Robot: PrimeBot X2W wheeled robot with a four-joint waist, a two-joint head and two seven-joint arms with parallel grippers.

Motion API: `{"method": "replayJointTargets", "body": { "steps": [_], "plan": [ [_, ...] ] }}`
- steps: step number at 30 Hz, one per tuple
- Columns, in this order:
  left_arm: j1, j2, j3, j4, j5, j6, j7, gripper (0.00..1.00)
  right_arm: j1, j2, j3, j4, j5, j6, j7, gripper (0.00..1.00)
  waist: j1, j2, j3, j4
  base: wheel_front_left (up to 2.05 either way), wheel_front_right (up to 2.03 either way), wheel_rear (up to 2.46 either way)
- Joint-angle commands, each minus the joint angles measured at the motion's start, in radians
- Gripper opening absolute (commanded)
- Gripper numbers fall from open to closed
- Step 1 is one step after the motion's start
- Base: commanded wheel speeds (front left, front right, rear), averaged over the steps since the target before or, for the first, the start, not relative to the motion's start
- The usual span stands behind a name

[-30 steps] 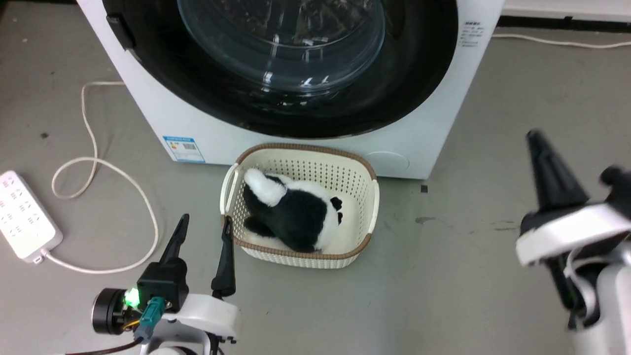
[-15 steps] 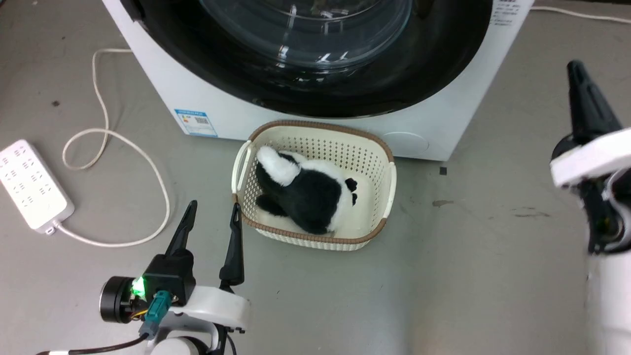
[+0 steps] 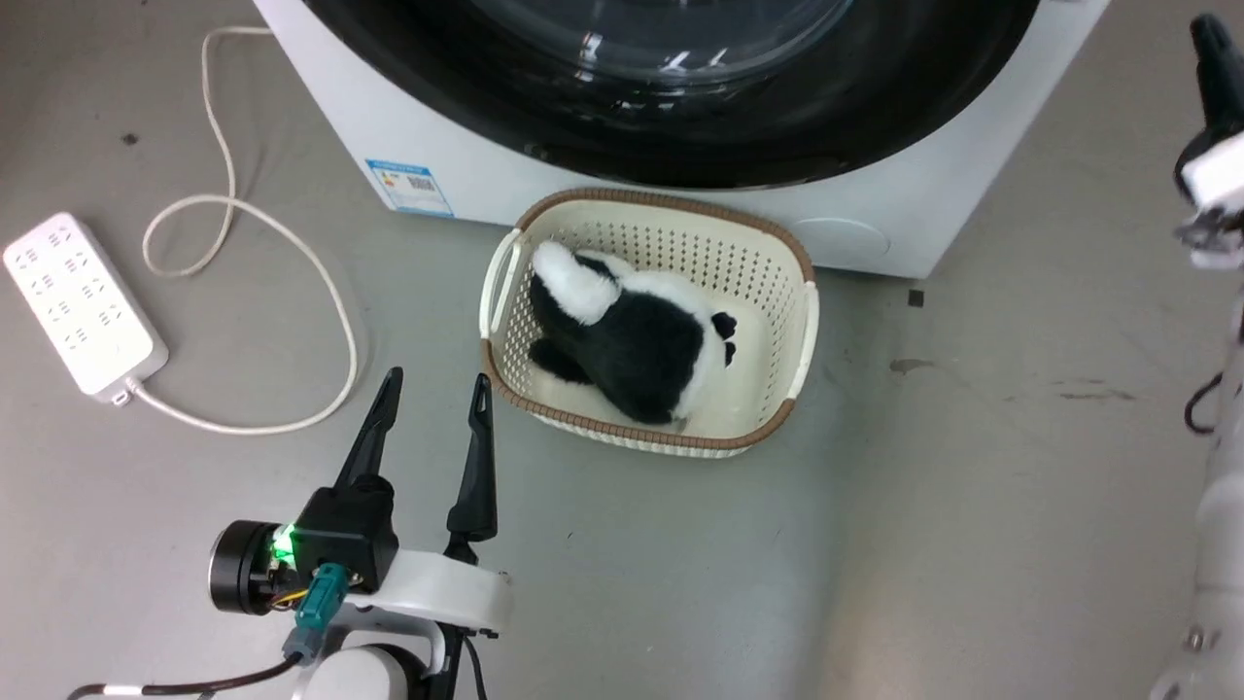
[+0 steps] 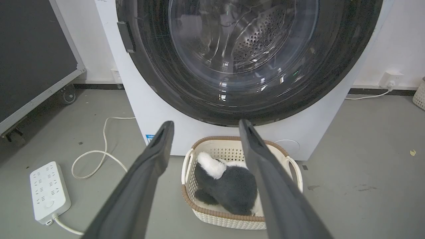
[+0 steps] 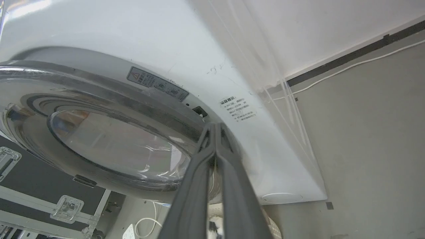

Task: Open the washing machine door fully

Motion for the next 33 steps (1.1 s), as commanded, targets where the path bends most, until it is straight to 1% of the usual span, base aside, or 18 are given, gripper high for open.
{"method": "replayJointTargets", "body": {
  "steps": [1,12,16,26,33],
  "plan": [
    [-0.021,0.001,-0.006,-0.006,-0.005,0.006,-0.012,1.0,-0.056,-0.003,-0.022,0.033,0.02,0.0,0.019,0.0,-0.0001,-0.0001,0.013,0.008,0.0,0.0,0.0],
    [-0.051,0.001,-0.038,-0.012,-0.018,0.02,-0.035,1.0,-0.288,-0.014,-0.164,0.264,0.058,0.0,0.155,0.0,-0.0001,-0.0001,0.078,0.048,0.0,0.0,0.0],
    [-0.06,0.001,-0.05,-0.013,-0.024,0.026,-0.044,1.0,-0.37,-0.031,-0.215,0.356,0.06,-0.001,0.204,0.0,-0.0001,-0.0001,0.098,0.063,0.0,0.0,0.0],
    [-0.085,0.001,-0.081,-0.017,-0.039,0.042,-0.065,1.0,-0.57,-0.083,-0.332,0.565,0.07,-0.001,0.283,0.0,-0.0001,-0.0001,0.146,0.095,0.0,0.0,0.0],
    [-0.105,0.001,-0.1,-0.017,-0.049,0.054,-0.079,1.0,-0.671,-0.108,-0.39,0.68,0.079,-0.001,0.34,0.0,-0.0001,-0.0001,0.168,0.11,0.0,0.0,0.0]
  ]
}}
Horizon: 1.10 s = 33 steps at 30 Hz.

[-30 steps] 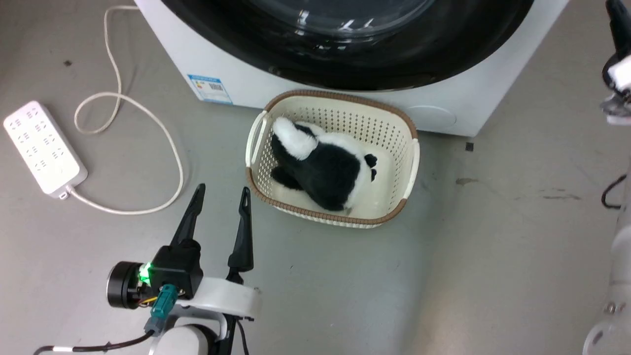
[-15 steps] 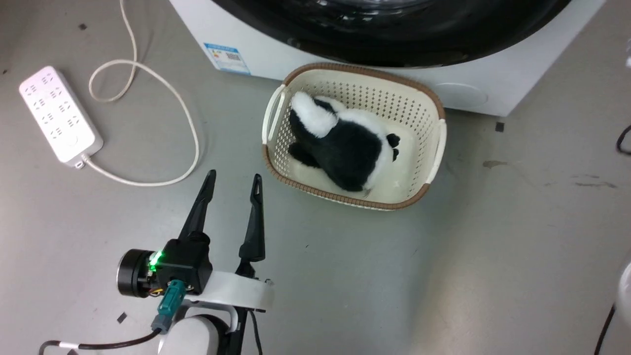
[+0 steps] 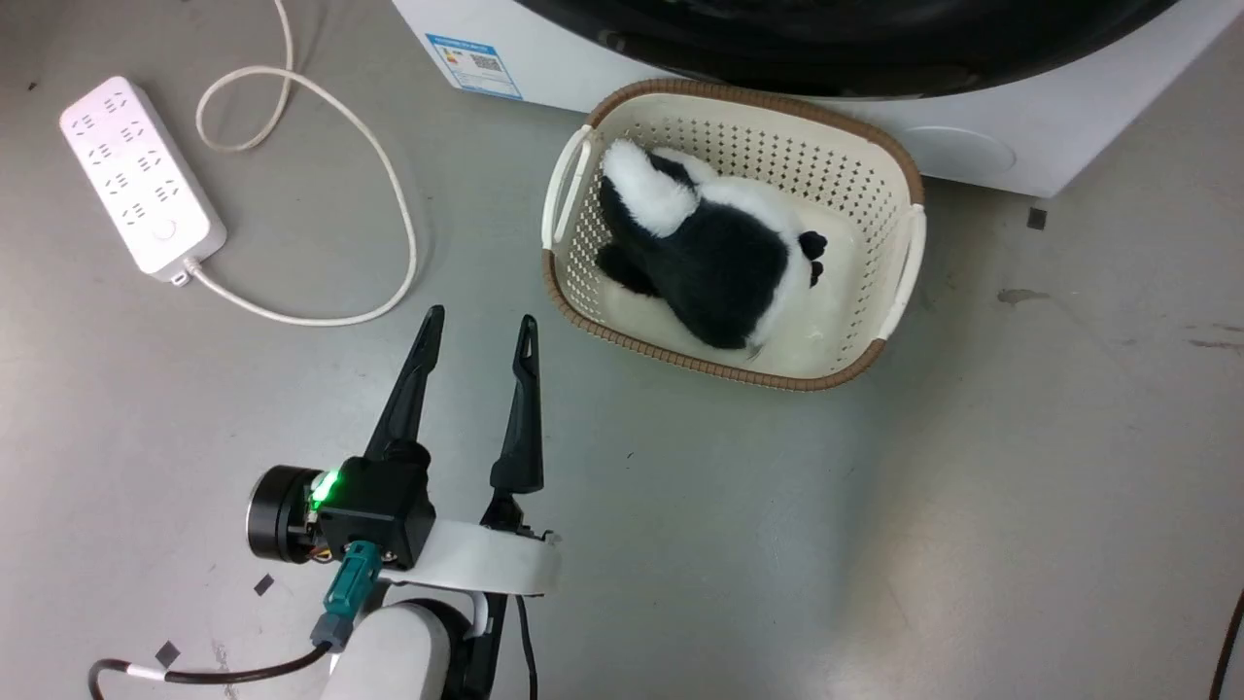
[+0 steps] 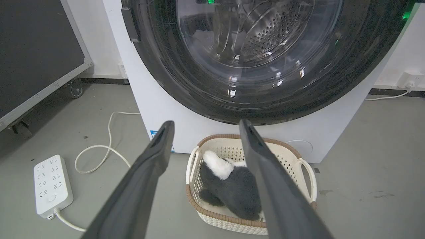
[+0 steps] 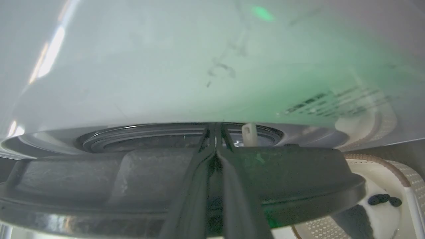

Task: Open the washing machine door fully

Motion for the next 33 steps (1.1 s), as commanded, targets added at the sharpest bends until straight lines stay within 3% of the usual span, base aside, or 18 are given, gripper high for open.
{"method": "replayJointTargets", "body": {
  "steps": [1,14,22,25,33],
  "plan": [
    [-0.022,0.001,-0.007,-0.004,-0.008,0.008,-0.012,1.0,-0.038,-0.004,-0.022,0.044,0.018,0.001,0.03,0.0,-0.0001,0.0,0.0,0.006,0.0,0.0,0.0],
    [-0.007,0.001,-0.007,0.01,-0.001,0.01,-0.038,1.0,0.023,-0.026,-0.112,0.187,0.062,0.001,0.156,0.0,-0.0001,0.0,-0.097,0.003,0.0,0.0,0.0],
    [0.053,0.001,0.007,0.039,0.011,-0.003,-0.038,1.0,0.218,0.036,-0.091,0.161,0.074,0.001,0.212,0.0,-0.0001,0.0,-0.231,-0.017,0.0,0.0,0.0],
    [0.099,0.001,0.018,0.055,0.018,-0.014,-0.038,1.0,0.333,0.095,-0.075,0.112,0.098,0.001,0.262,0.0,-0.0001,0.0,-0.301,-0.03,0.0,0.0,0.0],
    [0.168,0.001,0.02,0.086,0.01,-0.032,-0.038,1.0,0.478,0.149,-0.023,0.031,0.172,0.001,0.357,0.0,-0.0001,0.0,-0.377,-0.05,0.0,0.0,0.0]
  ]
}}
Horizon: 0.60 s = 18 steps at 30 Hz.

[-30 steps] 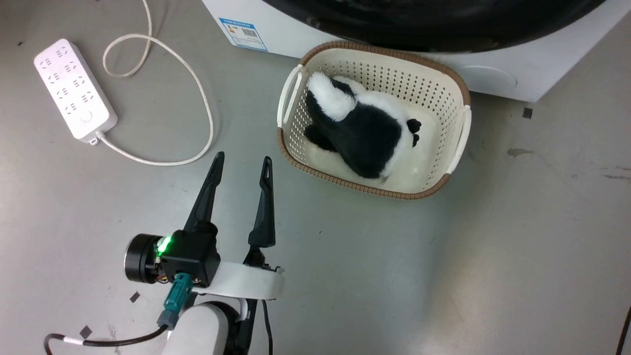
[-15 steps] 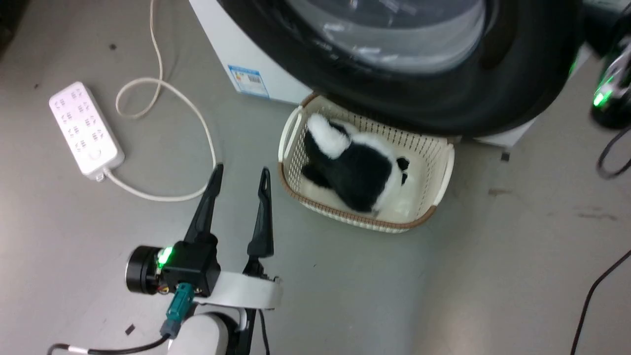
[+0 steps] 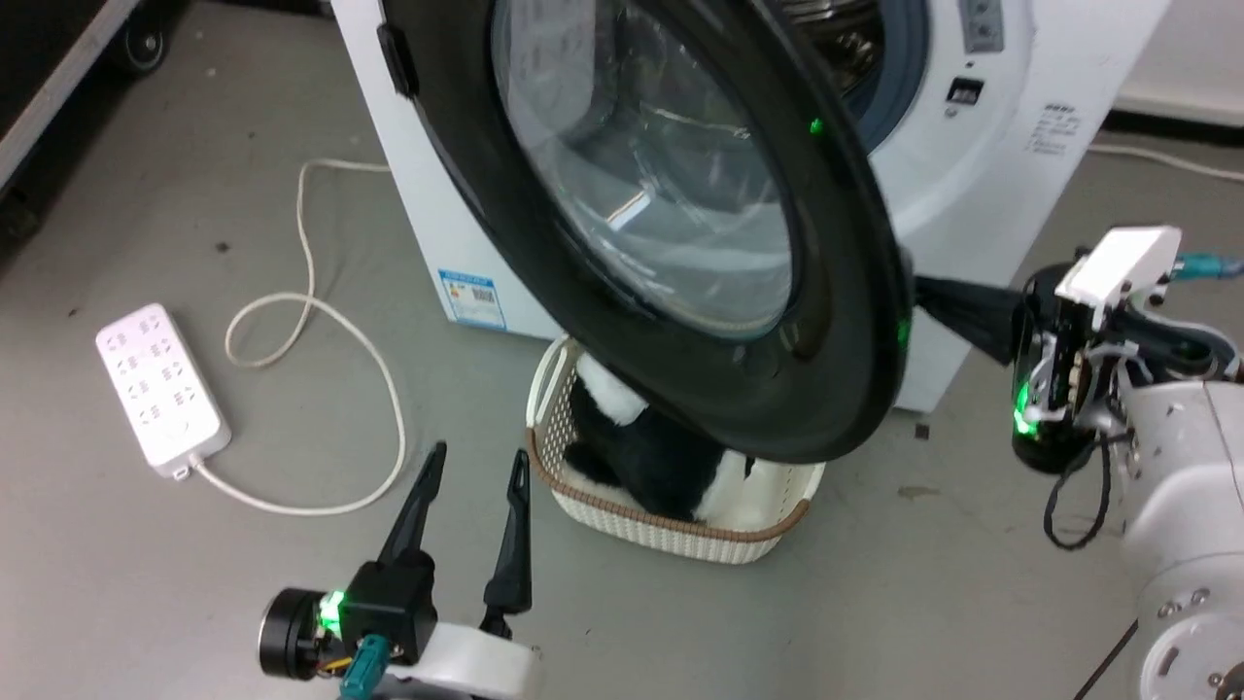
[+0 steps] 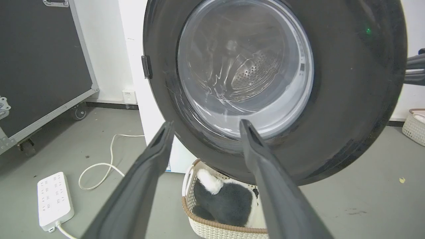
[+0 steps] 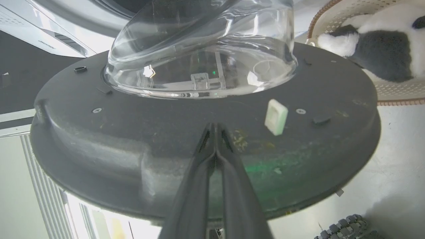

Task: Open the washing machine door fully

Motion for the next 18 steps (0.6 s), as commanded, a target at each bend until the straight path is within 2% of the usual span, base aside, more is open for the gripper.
{"method": "replayJointTargets", "body": {
  "steps": [1,11,18],
  "plan": [
    [0.015,0.001,-0.002,0.006,-0.002,-0.005,-0.005,1.0,0.021,0.006,0.017,0.007,0.028,0.001,0.019,0.0,0.0003,0.0,-0.018,-0.006,0.0,0.0,0.0],
    [0.047,0.001,-0.02,0.042,-0.004,-0.019,-0.005,1.0,0.062,0.007,0.289,0.109,0.334,0.001,0.048,0.0,0.0003,0.0,-0.05,0.007,0.0,0.0,0.0],
    [0.054,0.001,-0.024,0.05,-0.005,-0.021,-0.005,1.0,0.147,0.007,0.568,0.059,0.605,0.001,0.074,0.0,0.0003,0.0,-0.067,0.023,0.0,0.0,0.0]
  ]
}}
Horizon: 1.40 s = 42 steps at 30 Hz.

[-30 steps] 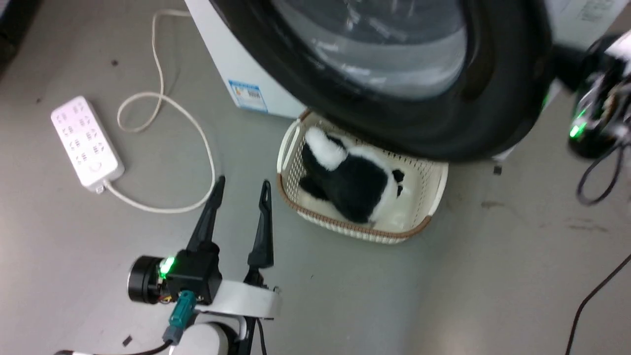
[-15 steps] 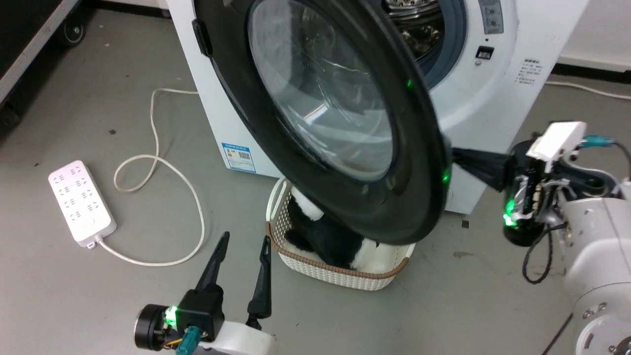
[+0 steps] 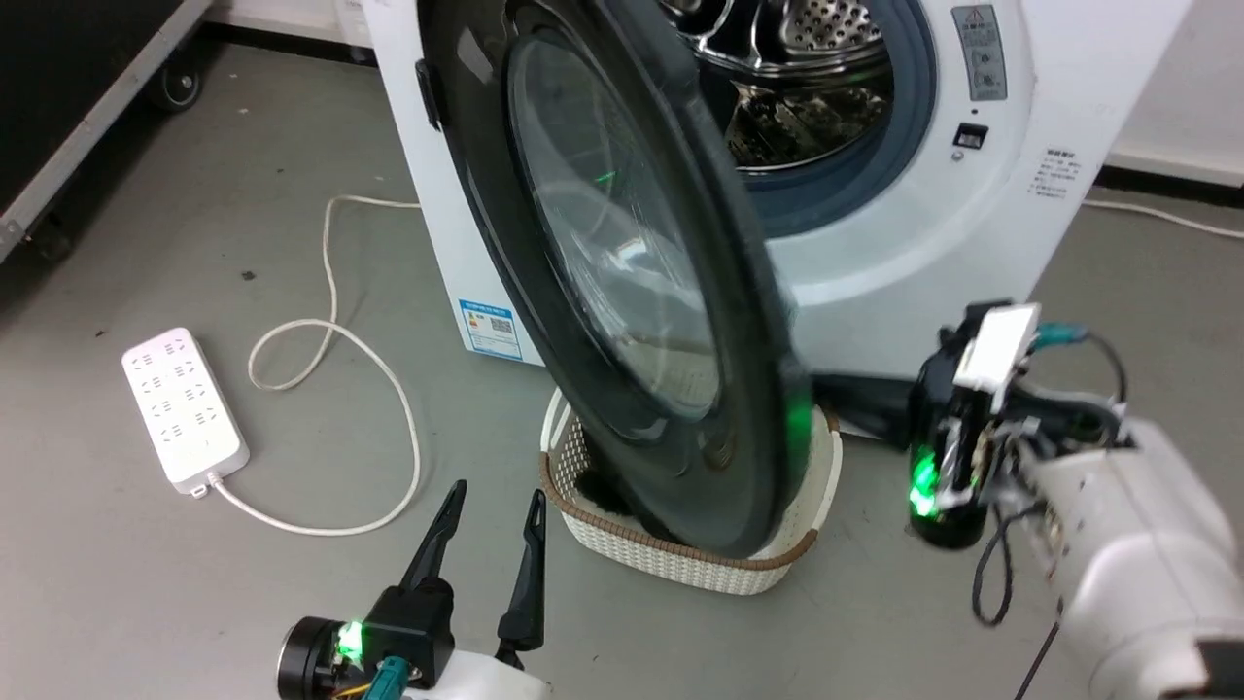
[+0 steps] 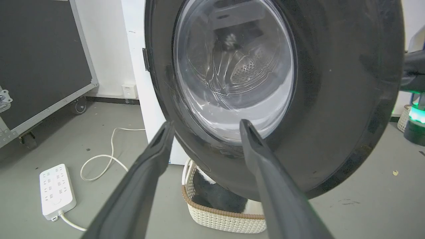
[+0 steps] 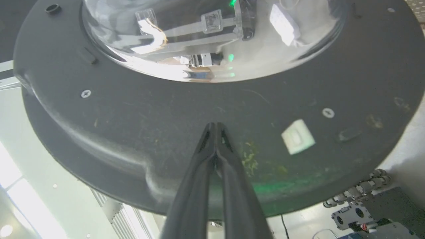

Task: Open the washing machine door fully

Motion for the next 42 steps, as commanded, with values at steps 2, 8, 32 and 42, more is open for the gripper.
{"method": "replayJointTargets", "body": {
  "steps": [2,8,32,42],
  "plan": [
    [0.022,0.002,-0.001,0.002,-0.002,-0.005,-0.005,1.0,0.076,0.006,0.106,-0.051,0.101,0.001,-0.006,0.0,0.0,-0.0001,-0.01,0.005,0.0,0.0,0.0],
    [0.036,0.002,0.006,-0.001,-0.001,-0.002,-0.005,1.0,0.236,0.006,0.43,-0.243,0.359,0.001,-0.126,0.0,0.0,-0.0001,-0.02,0.002,0.0,0.0,0.0],
    [0.072,0.003,0.119,-0.032,-0.006,-0.005,-0.005,1.0,0.432,-0.349,0.634,-0.84,-0.077,0.001,-1.095,1.0,0.0,-0.0001,-0.095,-0.122,0.0,0.0,0.0],
    [0.108,0.003,0.161,-0.051,-0.01,-0.025,-0.005,1.0,0.803,-0.297,0.304,-1.027,-0.845,0.001,-1.309,1.0,0.0,-0.0001,-0.114,-0.177,0.0,0.0,0.0]
  ]
}}
